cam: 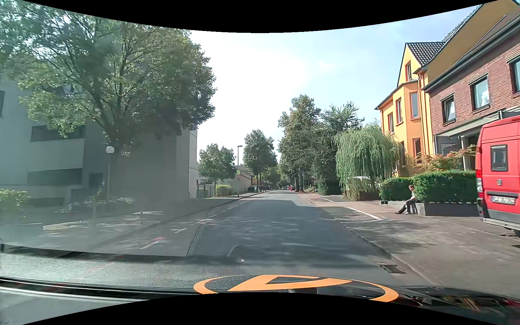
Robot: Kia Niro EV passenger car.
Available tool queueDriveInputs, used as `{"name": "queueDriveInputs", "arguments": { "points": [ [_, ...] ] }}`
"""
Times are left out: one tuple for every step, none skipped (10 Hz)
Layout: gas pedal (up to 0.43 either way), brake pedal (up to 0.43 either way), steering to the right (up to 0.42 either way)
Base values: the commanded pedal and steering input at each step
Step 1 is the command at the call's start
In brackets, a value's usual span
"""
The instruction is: Follow the waypoints while adhering to traffic rules and regulations
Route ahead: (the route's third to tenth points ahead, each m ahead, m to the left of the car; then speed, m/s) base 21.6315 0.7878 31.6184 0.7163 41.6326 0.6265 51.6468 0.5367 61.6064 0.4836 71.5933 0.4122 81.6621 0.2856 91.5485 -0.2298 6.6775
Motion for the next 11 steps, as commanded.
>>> {"name": "queueDriveInputs", "arguments": {
  "points": [
    [0.118,0.000,0.029],
    [0.118,0.000,0.025],
    [0.118,0.000,0.018],
    [0.118,0.000,0.012],
    [0.118,0.000,0.009],
    [0.118,0.000,0.008],
    [0.118,0.000,0.008],
    [0.118,0.000,0.007],
    [0.118,0.000,0.006],
    [0.110,0.000,0.006],
    [0.110,0.000,0.007]
  ]
}}
